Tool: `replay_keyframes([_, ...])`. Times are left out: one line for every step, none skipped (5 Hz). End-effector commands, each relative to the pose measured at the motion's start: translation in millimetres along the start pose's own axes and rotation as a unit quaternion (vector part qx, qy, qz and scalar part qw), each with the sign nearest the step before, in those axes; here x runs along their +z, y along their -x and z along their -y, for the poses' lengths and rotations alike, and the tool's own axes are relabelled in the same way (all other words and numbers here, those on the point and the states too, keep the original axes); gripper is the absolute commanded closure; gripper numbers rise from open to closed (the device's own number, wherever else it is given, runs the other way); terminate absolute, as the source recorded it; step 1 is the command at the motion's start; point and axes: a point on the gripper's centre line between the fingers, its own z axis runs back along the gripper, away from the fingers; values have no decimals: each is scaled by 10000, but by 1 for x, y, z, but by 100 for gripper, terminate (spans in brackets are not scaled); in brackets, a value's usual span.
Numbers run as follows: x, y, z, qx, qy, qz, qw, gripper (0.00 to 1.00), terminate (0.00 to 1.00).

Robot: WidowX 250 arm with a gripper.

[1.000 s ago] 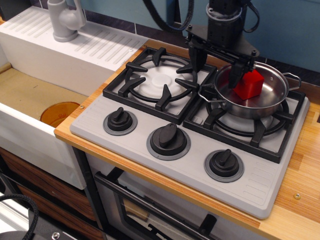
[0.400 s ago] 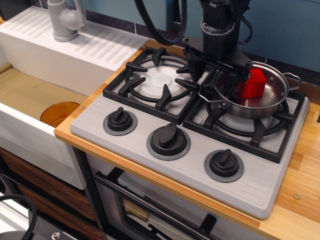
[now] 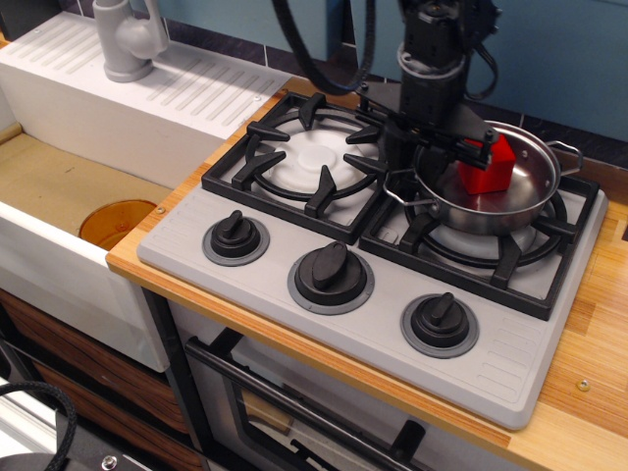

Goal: Put redcube in pan and put pan on stove

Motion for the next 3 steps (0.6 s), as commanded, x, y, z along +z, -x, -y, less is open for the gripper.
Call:
replay_keyframes([32, -14, 10, -43, 3, 333, 9994, 100, 0])
replay_keyframes([57, -15, 13, -68, -134, 242, 9996, 100, 0])
replay_keyframes([92, -14, 19, -57, -319, 67, 9995, 100, 0])
